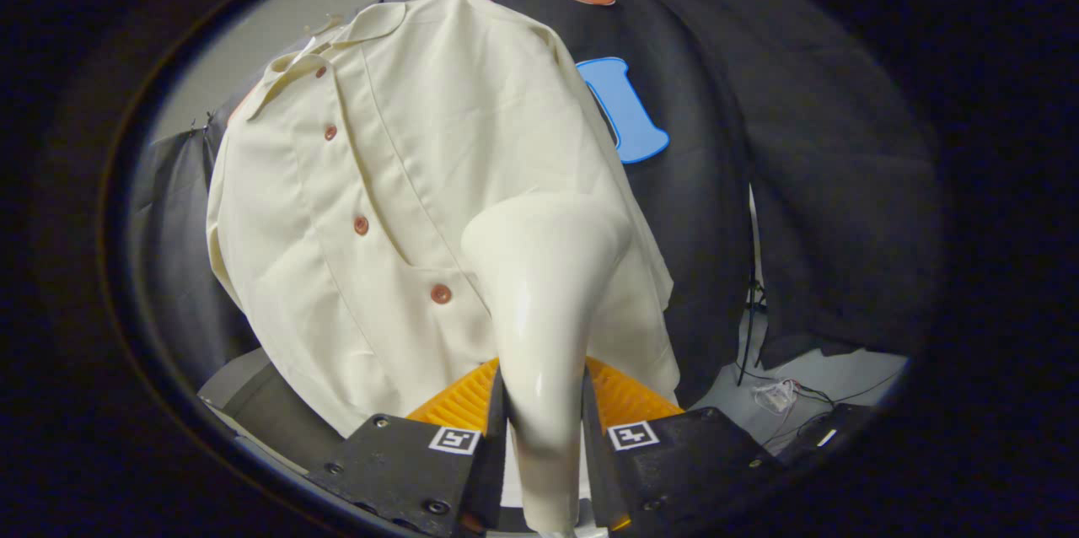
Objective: Iron the clothes twice with a garment steamer, once on the left side and once on the right side.
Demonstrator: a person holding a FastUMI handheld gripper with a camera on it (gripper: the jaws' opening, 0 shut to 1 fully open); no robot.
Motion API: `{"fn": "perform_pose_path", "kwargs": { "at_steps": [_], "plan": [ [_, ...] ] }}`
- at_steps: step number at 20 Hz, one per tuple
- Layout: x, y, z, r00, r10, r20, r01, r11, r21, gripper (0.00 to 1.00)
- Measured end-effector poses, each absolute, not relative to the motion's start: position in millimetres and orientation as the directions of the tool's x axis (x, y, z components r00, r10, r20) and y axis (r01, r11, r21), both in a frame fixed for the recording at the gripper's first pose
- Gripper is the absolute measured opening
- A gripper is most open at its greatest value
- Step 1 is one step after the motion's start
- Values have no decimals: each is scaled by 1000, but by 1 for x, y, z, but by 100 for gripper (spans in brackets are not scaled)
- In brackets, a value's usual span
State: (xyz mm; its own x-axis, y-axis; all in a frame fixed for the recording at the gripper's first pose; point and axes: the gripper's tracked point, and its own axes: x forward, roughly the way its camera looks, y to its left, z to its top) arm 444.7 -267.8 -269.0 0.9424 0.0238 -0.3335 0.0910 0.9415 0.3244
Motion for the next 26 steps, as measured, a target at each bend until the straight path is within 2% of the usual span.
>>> {"fn": "perform_pose_path", "kwargs": {
  "at_steps": [11,19,26],
  "plan": [
    [417,-284,-369,912,37,-409,142,906,398,41],
    [396,-296,-405,889,18,-457,182,903,390,41],
    [363,-274,-421,871,50,-488,160,911,379,41]
  ]
}}
